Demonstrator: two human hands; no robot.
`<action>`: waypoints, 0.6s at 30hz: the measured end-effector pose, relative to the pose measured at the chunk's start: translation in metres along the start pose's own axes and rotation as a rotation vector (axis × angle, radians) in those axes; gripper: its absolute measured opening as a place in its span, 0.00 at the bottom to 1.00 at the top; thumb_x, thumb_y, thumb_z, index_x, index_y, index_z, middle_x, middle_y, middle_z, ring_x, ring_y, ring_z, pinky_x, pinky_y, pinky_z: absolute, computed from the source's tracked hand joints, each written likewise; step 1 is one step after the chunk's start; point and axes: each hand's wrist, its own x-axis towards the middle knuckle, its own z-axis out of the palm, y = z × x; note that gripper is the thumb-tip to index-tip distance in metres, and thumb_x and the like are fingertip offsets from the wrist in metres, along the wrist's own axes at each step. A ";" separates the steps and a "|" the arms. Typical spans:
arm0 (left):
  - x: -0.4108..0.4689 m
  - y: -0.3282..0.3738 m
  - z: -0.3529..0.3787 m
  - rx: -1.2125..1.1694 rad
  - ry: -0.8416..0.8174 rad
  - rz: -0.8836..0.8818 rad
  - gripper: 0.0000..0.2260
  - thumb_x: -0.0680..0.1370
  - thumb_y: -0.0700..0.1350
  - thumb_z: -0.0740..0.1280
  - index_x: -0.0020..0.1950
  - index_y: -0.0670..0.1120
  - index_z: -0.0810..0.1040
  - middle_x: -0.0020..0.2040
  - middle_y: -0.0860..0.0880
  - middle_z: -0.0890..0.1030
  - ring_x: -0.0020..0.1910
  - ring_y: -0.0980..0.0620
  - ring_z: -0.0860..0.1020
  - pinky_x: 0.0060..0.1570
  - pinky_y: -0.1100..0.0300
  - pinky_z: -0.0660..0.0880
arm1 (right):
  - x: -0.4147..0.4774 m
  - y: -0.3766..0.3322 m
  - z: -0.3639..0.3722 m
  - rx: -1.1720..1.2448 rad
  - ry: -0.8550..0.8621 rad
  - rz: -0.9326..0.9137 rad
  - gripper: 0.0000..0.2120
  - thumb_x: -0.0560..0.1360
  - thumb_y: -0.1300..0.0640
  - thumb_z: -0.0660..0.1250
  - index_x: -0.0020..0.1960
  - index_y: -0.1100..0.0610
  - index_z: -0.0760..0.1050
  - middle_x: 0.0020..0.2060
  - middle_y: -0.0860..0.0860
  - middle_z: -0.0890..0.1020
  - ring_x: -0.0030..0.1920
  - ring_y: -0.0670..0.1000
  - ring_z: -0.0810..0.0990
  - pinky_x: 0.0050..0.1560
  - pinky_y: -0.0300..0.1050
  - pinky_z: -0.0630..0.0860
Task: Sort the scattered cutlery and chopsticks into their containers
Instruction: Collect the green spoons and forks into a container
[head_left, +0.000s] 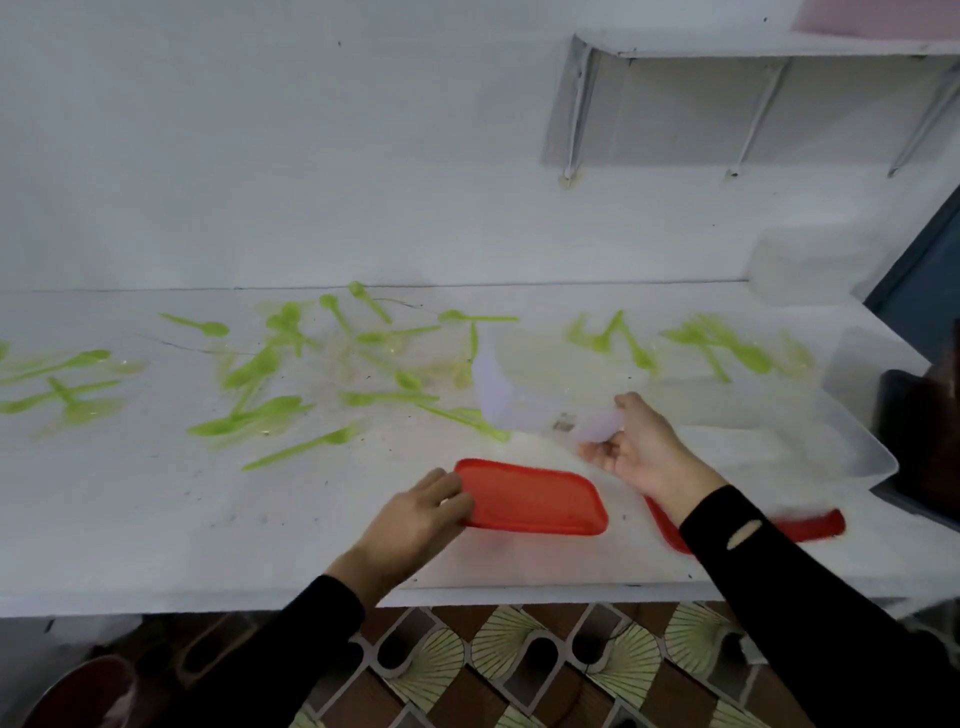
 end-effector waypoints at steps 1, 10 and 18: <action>0.003 0.006 0.011 -0.030 -0.031 0.036 0.06 0.76 0.45 0.67 0.45 0.47 0.70 0.44 0.50 0.71 0.42 0.51 0.70 0.26 0.53 0.72 | 0.003 0.015 -0.004 -0.047 0.028 0.004 0.13 0.82 0.53 0.54 0.52 0.63 0.70 0.42 0.61 0.75 0.36 0.56 0.74 0.22 0.41 0.76; 0.002 0.015 0.051 -0.078 -0.053 0.038 0.16 0.81 0.53 0.63 0.40 0.45 0.79 0.41 0.50 0.76 0.41 0.51 0.74 0.32 0.56 0.75 | -0.008 0.061 -0.046 -0.776 0.196 -0.409 0.16 0.79 0.58 0.57 0.64 0.65 0.68 0.29 0.50 0.70 0.29 0.49 0.72 0.33 0.52 0.75; 0.004 0.029 0.052 -0.190 -0.030 -0.200 0.15 0.77 0.55 0.66 0.36 0.46 0.77 0.38 0.52 0.75 0.39 0.54 0.72 0.35 0.59 0.73 | -0.014 0.066 -0.055 -1.213 0.195 -0.550 0.28 0.79 0.61 0.57 0.77 0.62 0.53 0.59 0.58 0.76 0.46 0.56 0.79 0.43 0.45 0.70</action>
